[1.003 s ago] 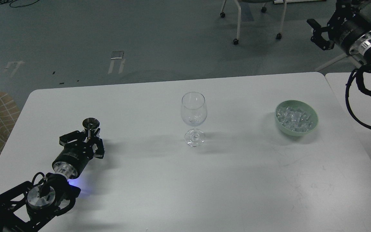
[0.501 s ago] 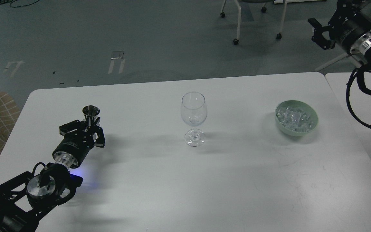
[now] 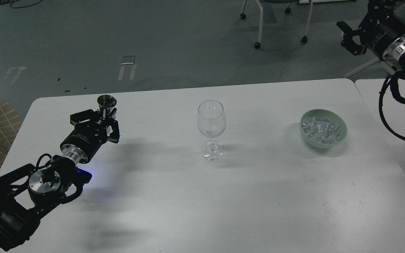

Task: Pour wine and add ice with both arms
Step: 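Lift the jigger with the left gripper and carry it above the wine glass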

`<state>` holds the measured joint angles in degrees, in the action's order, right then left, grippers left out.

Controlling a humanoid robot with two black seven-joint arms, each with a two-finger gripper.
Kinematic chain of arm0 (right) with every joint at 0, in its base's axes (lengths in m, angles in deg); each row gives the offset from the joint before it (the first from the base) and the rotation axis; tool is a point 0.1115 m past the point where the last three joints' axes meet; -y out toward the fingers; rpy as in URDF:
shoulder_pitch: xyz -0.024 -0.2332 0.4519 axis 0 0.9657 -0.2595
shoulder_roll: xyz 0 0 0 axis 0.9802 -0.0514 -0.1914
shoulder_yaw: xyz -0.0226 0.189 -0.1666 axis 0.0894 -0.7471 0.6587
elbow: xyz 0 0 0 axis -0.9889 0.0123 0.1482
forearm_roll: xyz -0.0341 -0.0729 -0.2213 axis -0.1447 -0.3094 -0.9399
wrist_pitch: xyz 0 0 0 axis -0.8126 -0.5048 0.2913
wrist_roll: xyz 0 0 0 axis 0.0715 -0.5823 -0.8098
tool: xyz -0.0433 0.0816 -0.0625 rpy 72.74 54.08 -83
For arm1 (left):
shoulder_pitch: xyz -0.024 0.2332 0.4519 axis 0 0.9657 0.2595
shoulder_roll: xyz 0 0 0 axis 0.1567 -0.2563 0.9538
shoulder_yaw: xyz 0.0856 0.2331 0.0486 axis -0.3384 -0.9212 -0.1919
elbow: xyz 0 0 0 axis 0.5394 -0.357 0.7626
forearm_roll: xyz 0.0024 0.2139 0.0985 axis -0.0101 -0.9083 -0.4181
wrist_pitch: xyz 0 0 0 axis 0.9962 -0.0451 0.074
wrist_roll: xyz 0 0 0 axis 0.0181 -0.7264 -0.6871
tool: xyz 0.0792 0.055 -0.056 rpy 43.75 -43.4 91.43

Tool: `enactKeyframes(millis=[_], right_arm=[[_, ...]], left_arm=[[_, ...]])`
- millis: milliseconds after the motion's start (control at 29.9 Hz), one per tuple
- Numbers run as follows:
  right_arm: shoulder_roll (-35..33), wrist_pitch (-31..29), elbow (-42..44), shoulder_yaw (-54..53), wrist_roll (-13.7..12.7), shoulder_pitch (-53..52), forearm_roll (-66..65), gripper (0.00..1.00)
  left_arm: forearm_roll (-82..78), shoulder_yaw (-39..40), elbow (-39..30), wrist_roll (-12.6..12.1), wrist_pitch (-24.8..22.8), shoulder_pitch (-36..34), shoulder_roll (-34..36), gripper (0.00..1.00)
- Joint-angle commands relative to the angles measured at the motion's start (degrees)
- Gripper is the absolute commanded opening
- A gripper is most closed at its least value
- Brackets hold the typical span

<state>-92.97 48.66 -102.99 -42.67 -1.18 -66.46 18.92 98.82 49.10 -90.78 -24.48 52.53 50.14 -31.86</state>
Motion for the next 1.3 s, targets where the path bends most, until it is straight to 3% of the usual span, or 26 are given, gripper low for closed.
enactKeyframes(millis=[0,468,769,1270], right_arm=[[-0.09,0.06,-0.03,0.0,0.0,0.01,0.0,1.0],[-0.53,0.06,-0.12,0.0,0.0,0.27,0.0,1.0],[-0.62,-0.03,-0.12,0.0,-0.09,0.27,0.0,1.0],[-0.71,-0.03,-0.3,0.0,-0.35,1.06,0.0,1.0]], left_arm=[[0.98,-1.91,0.01,-0.02,0.34,-3.25,-0.3,0.0],[1.42,-8.6,0.01,-0.1,1.3,-11.96,-0.74,0.0],[1.15,-8.6,0.8,-5.46,4.28,-13.89,-0.92,0.0],[0.98,-8.51,-0.52,-6.08,5.96,-17.23,-5.49,0.0]])
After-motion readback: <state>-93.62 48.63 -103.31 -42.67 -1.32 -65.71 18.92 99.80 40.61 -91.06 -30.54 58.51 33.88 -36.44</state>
